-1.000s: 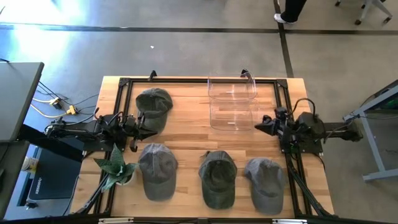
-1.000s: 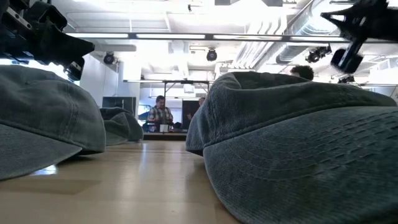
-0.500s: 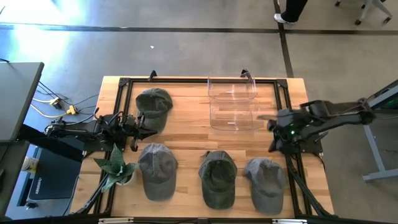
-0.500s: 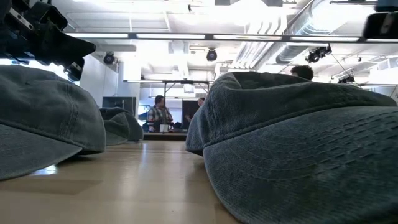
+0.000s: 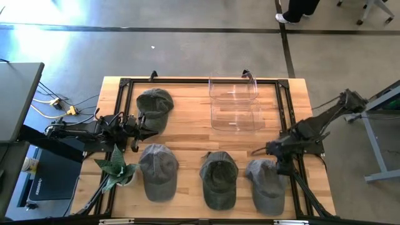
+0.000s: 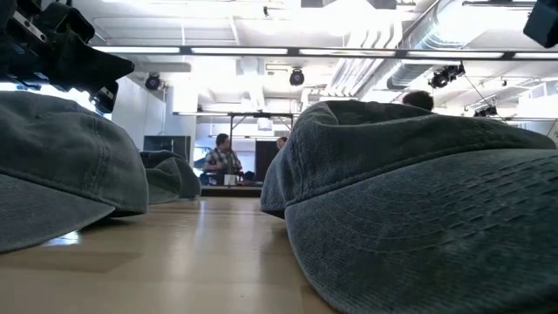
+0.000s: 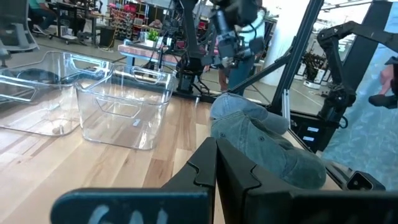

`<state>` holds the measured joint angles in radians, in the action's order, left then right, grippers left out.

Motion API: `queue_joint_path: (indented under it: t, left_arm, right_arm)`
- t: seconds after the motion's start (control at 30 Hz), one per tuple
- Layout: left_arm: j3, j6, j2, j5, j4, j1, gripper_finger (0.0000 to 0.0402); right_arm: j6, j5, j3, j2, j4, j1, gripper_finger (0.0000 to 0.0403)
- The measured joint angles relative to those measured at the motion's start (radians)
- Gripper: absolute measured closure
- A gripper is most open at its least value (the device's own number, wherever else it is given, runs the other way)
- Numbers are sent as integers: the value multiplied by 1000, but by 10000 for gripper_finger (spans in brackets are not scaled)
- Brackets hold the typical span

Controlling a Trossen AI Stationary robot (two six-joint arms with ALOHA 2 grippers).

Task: Pick & Place hat
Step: Put the right gray cap into the top transparent bin

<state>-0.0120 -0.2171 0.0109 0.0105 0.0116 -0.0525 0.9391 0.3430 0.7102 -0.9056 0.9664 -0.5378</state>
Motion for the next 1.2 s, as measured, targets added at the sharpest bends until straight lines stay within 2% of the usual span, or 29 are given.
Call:
queue_joint_path:
  t: [0.13,0.2,0.47,0.67,0.8,0.93,1.13,1.2]
  left_arm:
    - [0,2,0,2,0,0,401]
    - [0,2,0,6,0,0,401]
    - [0,2,0,8,0,0,401]
    - [0,1,0,8,1,0,401]
    - [0,-1,0,8,1,0,401]
    - [-1,-1,0,10,0,0,401]
    - [-43,1,21,90,-24,0,401]
    - [-82,2,49,127,-13,0,401]
  right_arm:
    - [-2,-206,-8,-49,-6,-90,163]
    - [-10,-250,-8,-87,-4,-118,162]
    - [-93,-254,-8,-247,54,-159,162]
    - [-132,-151,-76,-297,-105,-159,162]
    - [-68,-151,-128,-297,-143,-158,170]
    - [-66,-152,-157,-297,-192,-158,220]
    - [-51,-115,-172,-286,-261,-154,373]
    - [-50,-71,-150,-264,-263,-149,390]
